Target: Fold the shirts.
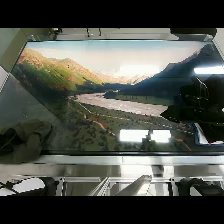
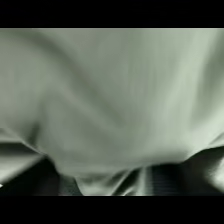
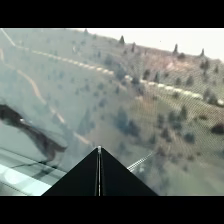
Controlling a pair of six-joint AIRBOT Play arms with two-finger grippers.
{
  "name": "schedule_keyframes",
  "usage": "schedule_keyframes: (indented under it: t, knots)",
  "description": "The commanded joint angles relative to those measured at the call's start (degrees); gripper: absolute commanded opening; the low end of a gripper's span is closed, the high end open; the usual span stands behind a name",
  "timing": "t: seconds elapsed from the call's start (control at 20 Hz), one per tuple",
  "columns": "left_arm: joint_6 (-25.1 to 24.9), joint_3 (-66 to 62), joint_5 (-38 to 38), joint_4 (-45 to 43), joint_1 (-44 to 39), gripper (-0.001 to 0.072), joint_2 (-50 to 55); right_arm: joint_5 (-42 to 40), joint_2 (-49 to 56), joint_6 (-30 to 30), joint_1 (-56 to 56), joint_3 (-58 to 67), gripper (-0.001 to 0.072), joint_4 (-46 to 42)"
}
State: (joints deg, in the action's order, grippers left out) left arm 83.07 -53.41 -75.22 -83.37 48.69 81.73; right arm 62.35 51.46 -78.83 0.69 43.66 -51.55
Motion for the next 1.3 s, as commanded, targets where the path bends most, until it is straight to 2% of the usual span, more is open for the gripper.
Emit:
schedule_keyframes:
  t: [0.0, 0.05, 0.2, 0.35, 0.45, 0.6, 0.75, 0.85, 0.95, 1.1, 1.15, 1.2, 1.25]
  knots:
    - [-0.9, 0.3, -1.8, 1.3, 0.0, 0.0089, 2.3, 0.0, 0.0, 0.0, -0.1, 0.0, 0.0014, 0.0]
    - [-2.1, 0.3, -1.7, 2.8, 0.0, 0.0020, 1.3, 0.0, 0.0, 0.0, -0.1, 0.0, 0.0013, 0.0]
    - [-5.5, -1.3, -1.0, 14.3, 0.0, 0.0022, -2.9, 0.0, 0.0, 0.0, -0.1, 0.0, 0.0014, 0.0]
    - [-7.5, -5.6, -4.6, 24.4, -2.1, 0.0023, -6.4, 0.0, 0.0, 0.0, -0.1, 0.0, 0.0013, 0.0]
    - [-7.8, -8.0, -6.2, 26.2, -8.2, 0.0023, -8.0, 0.0, 0.0, 0.0, -0.1, 0.0, 0.0014, 0.0]
    - [-7.6, -11.0, -6.7, 26.6, -24.0, 0.0024, -7.6, 0.0, 0.0, 0.0, -0.1, 0.0, 0.0013, 0.0]
    - [-7.6, -16.1, -5.3, 26.5, -41.6, 0.0025, -2.7, 0.0, 0.0, 0.0, -0.1, 0.0, 0.0013, 0.0]
    - [-7.3, -20.6, -4.0, 26.4, -50.2, 0.0024, 1.5, 0.0, 0.0, 0.0, -0.1, 0.0, 0.0013, 0.0]
    - [-6.5, -25.6, -3.3, 26.4, -56.1, 0.0025, 6.1, 0.0, 0.0, 0.0, -0.1, 0.0, 0.0014, 0.0]
    - [-4.3, -30.4, -3.6, 26.4, -58.7, 0.0024, 11.4, 0.0, 0.0, 0.0, -0.1, 0.0, 0.0013, 0.0]
    - [-3.9, -31.3, -4.4, 26.4, -58.6, 0.0173, 12.5, 0.0, 0.0, 0.0, -0.1, 0.0, 0.0014, 0.0]
    - [-3.7, -31.9, -5.1, 26.5, -58.3, 0.0420, 13.1, 0.0, 0.0, 0.0, -0.1, 0.0, 0.0013, 0.0]
    - [-3.4, -32.4, -5.6, 26.5, -57.8, 0.0720, 13.1, 0.0, 0.0, 0.0, -0.1, 0.0, 0.0013, 0.0]
